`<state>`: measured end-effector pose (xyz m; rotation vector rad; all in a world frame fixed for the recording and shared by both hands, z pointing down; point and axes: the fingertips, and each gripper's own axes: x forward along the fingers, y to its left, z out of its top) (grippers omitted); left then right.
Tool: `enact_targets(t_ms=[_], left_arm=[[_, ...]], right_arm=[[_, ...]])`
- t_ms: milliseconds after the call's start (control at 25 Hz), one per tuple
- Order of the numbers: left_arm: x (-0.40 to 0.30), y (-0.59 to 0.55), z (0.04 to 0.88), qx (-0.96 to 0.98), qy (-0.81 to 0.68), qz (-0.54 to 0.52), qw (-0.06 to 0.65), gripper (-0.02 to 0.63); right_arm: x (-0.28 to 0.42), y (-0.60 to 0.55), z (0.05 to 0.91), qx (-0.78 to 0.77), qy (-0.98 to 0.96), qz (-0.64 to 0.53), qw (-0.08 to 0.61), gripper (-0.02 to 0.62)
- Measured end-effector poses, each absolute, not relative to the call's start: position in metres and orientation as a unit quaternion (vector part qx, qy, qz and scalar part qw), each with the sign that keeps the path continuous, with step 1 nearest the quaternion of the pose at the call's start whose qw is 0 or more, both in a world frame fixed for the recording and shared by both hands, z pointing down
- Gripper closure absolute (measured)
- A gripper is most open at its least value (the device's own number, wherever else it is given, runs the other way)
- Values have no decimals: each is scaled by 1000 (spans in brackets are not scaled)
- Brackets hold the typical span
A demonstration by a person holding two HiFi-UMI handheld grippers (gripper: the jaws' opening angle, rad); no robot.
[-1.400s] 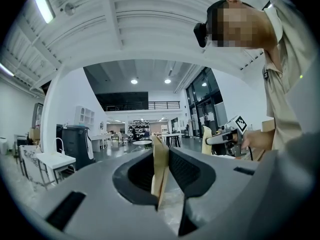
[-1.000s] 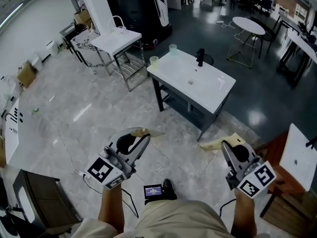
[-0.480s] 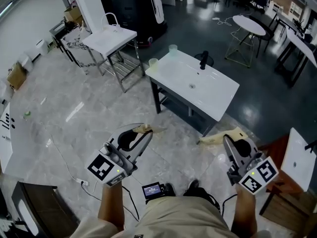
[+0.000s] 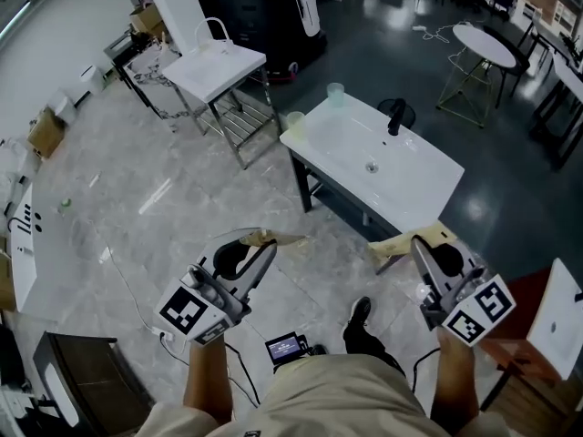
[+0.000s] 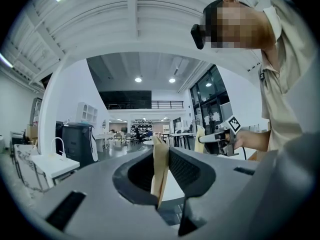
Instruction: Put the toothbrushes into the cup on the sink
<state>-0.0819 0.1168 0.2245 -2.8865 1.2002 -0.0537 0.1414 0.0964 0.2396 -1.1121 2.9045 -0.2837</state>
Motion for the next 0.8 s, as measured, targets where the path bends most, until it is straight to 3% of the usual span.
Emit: enact_targets(t_ms=[800], left_arm=[[7, -83, 214, -903, 424, -59, 25, 520]], right_arm=[[213, -127, 245, -294, 950, -101, 37, 565]])
